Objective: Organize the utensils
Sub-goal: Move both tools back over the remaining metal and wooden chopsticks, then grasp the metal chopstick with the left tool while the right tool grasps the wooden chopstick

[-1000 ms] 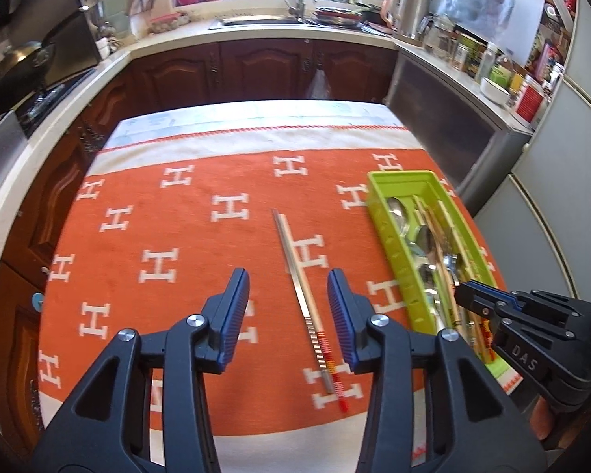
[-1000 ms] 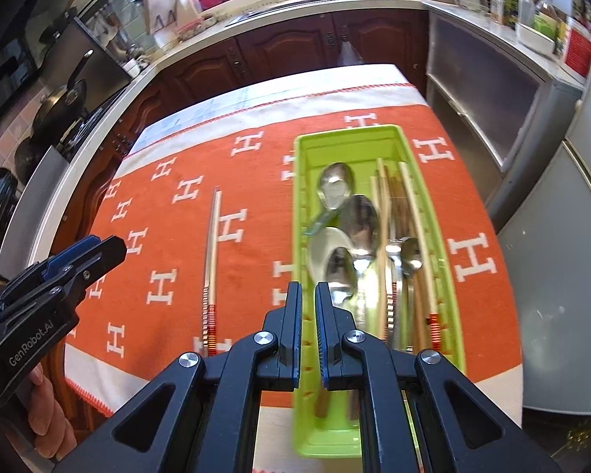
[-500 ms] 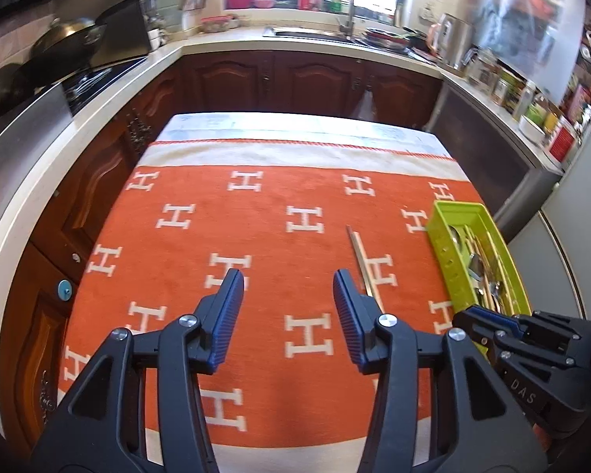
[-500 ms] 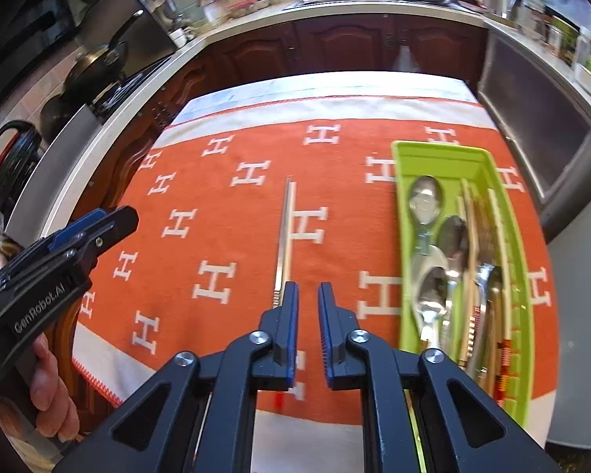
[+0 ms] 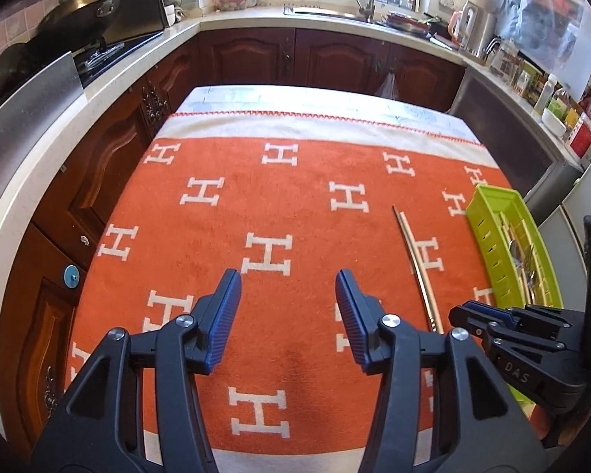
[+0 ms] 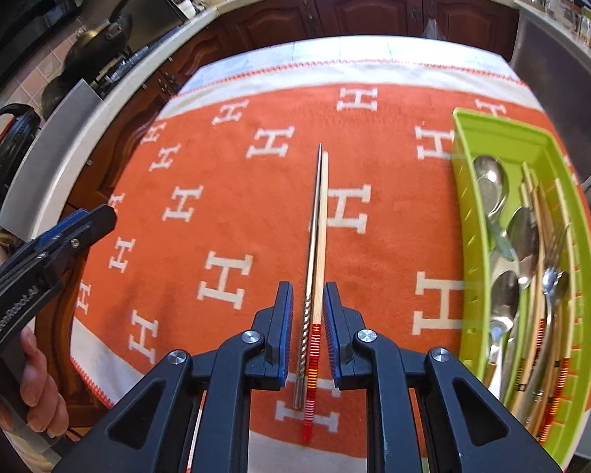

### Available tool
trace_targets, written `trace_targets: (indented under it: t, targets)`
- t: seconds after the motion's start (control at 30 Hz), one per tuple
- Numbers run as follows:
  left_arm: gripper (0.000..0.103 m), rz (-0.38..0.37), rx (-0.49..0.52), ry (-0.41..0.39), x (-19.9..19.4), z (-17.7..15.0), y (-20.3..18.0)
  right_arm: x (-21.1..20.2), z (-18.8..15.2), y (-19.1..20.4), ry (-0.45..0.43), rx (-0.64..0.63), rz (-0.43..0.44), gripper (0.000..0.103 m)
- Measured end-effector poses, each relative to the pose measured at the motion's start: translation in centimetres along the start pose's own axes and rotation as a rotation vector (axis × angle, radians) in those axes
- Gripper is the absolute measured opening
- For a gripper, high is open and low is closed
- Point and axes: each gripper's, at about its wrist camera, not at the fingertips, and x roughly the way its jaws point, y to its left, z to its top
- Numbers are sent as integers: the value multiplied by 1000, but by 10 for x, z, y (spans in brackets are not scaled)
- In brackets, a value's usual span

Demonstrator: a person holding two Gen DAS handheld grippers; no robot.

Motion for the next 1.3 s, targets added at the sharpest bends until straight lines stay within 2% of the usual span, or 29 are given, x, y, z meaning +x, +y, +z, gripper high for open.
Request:
trace_targets:
  t: [0.27, 0.63, 0.77, 0.83, 0.97, 1.13, 1.3]
  targets:
    - [47, -21, 16, 27, 17, -1, -7, 37, -3, -4, 56, -15, -36, 15]
    - [47, -96, 93, 30, 29, -3, -40, 44, -2, 6, 12, -111, -101, 15]
    - [47, -138, 80, 91, 43, 1, -49, 46, -5, 13, -31, -157, -137, 15]
    - [47, -169, 42, 147, 54, 3, -50, 44, -4, 7, -36, -115, -124, 6]
    - [47, -191, 27, 193, 68, 5, -61, 36, -5, -16, -27, 14, -24, 5]
    - [47, -220, 31, 218, 79, 6, -80, 17, -14, -31, -54, 67, 16, 5]
    - [47, -190, 89, 239, 92, 0, -109, -8, -22, -43, -104, 95, 28, 5]
